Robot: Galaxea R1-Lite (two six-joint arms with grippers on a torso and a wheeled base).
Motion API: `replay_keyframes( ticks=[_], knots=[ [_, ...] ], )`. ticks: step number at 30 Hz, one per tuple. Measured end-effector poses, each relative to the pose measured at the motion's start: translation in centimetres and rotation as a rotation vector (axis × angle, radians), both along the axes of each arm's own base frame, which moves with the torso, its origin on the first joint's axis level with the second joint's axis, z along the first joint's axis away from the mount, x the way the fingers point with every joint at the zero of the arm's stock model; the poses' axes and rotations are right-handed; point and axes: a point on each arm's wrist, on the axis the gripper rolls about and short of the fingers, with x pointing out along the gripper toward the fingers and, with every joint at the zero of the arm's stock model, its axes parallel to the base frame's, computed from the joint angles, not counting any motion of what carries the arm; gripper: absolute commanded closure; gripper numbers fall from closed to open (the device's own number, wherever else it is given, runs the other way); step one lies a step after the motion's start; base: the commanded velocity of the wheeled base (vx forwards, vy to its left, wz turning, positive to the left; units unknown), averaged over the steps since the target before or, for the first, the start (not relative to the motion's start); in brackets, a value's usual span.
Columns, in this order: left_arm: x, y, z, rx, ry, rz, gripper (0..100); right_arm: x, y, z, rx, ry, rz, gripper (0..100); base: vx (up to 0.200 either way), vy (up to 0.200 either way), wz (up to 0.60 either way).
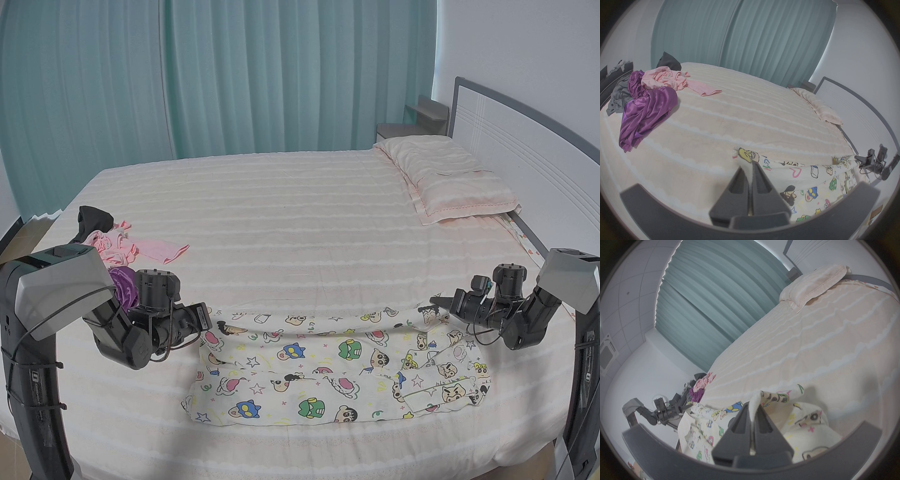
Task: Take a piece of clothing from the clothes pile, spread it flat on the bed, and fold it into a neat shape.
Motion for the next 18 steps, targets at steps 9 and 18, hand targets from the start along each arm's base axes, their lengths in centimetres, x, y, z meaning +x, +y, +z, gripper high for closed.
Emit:
replay_keyframes(
  ticks=[9, 18],
  knots=[
    [-2.6, 0.2, -1.1, 0.021, 0.023, -0.026, 100, -3.4, -0.3, -0.6, -0.042, -0.010, 0.023, 100, 0.000, 0.000, 0.00],
    [-5.5, 0.6, -2.6, 0.069, 0.046, -0.082, 100, -5.9, -0.4, -1.8, -0.065, 0.029, 0.032, 100, 0.000, 0.000, 0.00]
  ],
)
